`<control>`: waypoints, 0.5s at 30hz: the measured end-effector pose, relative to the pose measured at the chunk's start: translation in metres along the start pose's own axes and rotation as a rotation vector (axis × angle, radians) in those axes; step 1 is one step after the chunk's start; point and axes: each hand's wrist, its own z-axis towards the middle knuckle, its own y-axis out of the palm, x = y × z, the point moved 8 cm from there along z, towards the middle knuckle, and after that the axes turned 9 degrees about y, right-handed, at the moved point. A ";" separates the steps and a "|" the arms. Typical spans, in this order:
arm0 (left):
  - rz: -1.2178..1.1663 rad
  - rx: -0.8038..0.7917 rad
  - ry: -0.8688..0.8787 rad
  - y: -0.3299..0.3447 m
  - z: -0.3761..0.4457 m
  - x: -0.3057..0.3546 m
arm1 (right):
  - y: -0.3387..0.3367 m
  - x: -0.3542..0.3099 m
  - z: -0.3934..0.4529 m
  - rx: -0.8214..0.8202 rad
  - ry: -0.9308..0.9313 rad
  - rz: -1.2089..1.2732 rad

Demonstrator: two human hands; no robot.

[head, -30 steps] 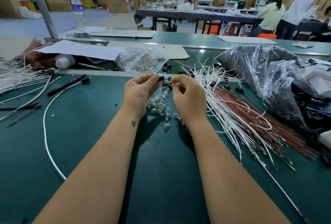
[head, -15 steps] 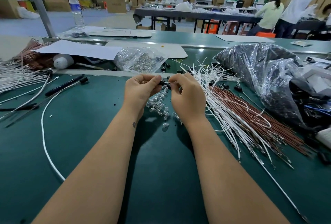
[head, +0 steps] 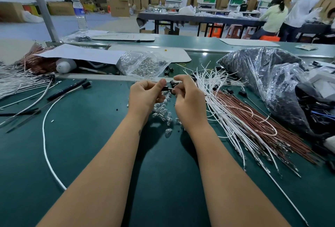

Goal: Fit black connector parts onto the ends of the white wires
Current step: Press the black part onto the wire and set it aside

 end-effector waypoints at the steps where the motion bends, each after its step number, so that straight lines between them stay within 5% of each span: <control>1: 0.013 0.000 0.003 0.000 0.000 0.001 | 0.002 0.000 0.000 -0.015 -0.003 0.000; 15: 0.315 0.048 0.202 -0.012 -0.001 0.020 | 0.015 -0.010 -0.003 -0.108 -0.094 -0.088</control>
